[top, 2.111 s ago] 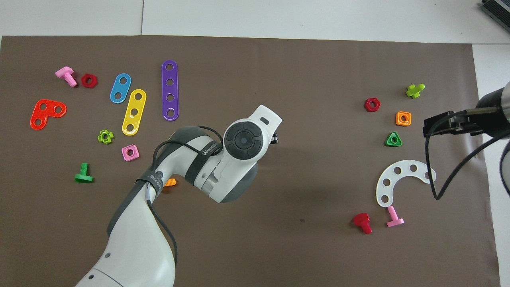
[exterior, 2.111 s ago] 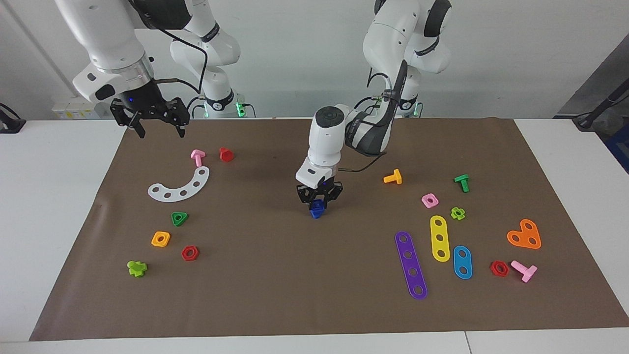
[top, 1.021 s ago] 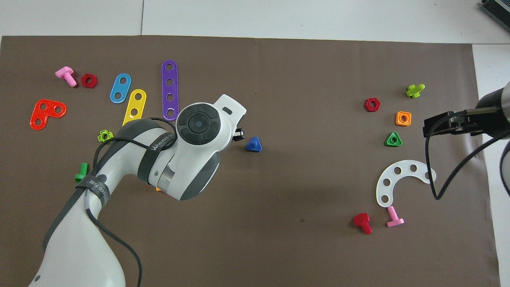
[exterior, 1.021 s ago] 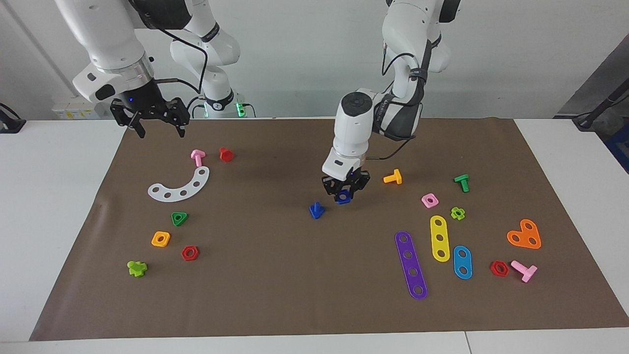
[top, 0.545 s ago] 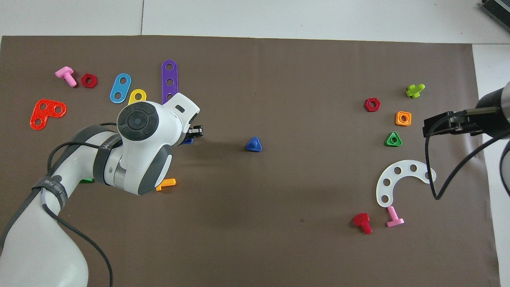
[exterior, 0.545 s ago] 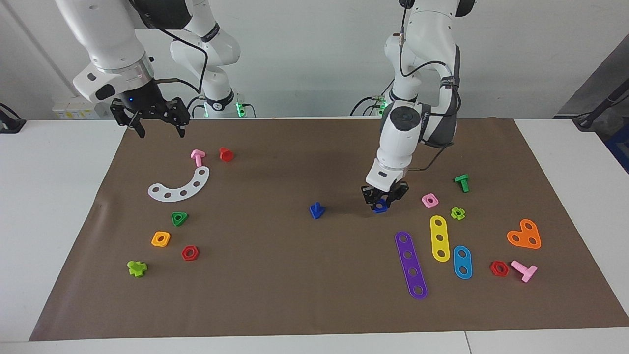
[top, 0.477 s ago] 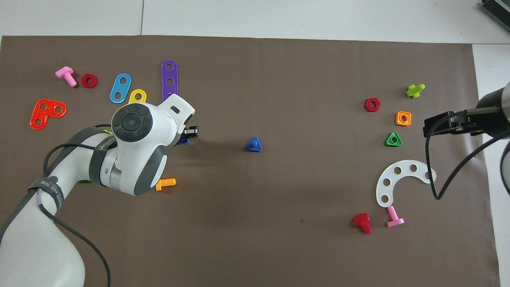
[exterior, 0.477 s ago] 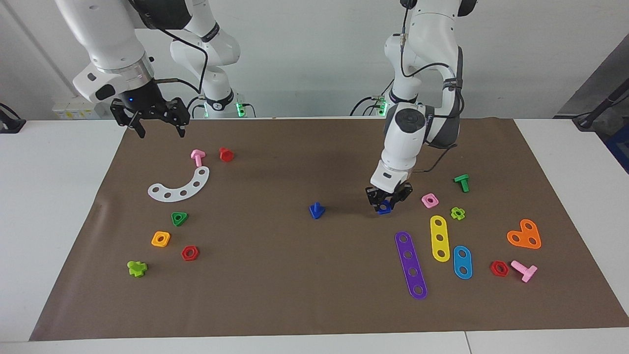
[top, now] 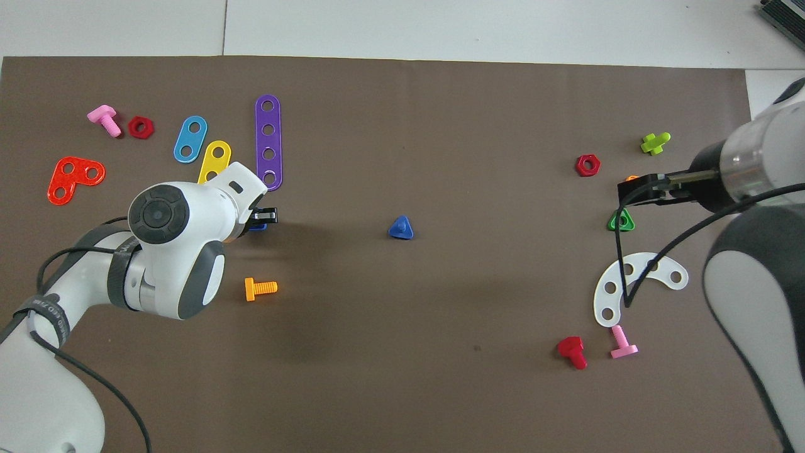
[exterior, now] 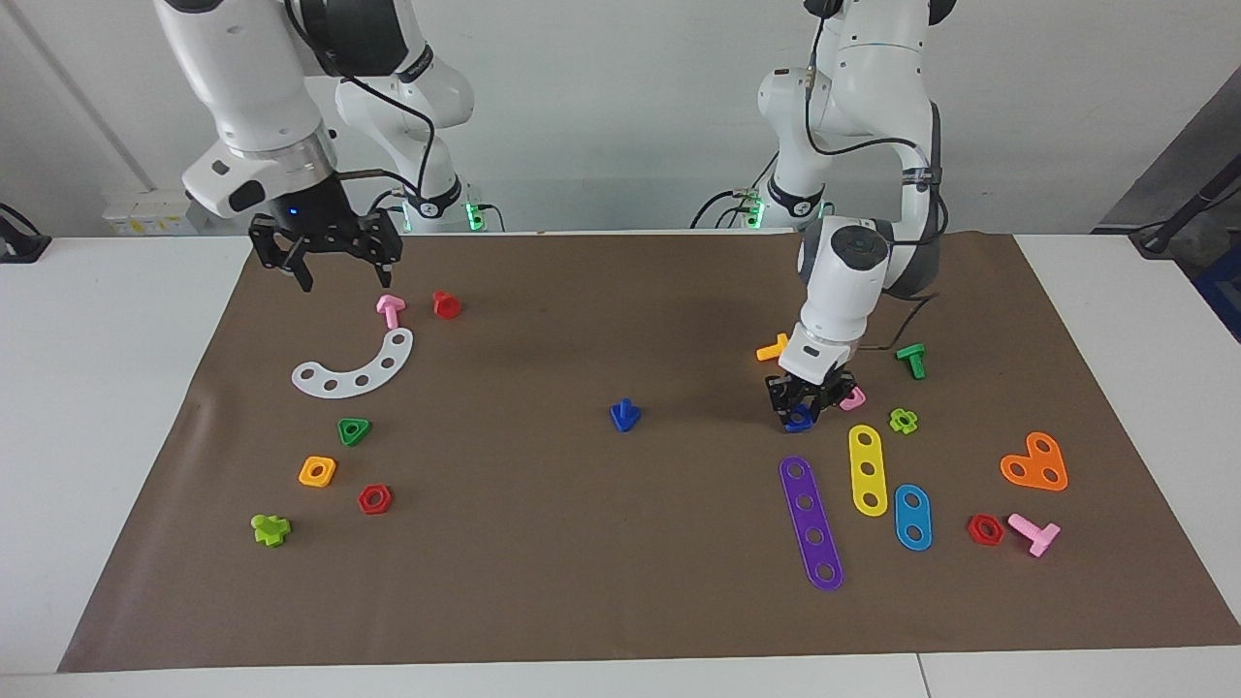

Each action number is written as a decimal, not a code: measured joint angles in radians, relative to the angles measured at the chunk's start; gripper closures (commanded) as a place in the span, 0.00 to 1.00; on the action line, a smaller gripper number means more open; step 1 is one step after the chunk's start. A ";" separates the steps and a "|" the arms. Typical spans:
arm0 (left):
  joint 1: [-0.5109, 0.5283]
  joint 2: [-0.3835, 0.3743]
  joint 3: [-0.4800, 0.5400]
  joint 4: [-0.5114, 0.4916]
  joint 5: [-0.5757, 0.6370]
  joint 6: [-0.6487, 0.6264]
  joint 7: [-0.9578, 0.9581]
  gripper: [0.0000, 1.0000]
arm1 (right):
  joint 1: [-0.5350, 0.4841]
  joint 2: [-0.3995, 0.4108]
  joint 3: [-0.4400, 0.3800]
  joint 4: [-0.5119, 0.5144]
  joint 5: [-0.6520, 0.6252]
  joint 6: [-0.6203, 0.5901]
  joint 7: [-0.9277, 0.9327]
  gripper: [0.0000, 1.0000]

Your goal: Unscrew and place screws in storage area

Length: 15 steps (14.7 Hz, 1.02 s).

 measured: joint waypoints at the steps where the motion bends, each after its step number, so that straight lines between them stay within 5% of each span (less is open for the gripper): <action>1: 0.001 -0.004 -0.001 -0.008 0.000 0.001 0.004 0.00 | 0.042 0.006 0.001 -0.031 0.000 0.047 0.047 0.00; 9: 0.010 -0.079 -0.004 0.020 0.000 -0.066 0.016 0.00 | 0.385 0.334 0.006 -0.082 0.000 0.534 0.513 0.00; 15: 0.137 -0.227 0.001 0.133 0.000 -0.369 0.167 0.00 | 0.445 0.505 0.005 -0.025 -0.009 0.638 0.547 0.04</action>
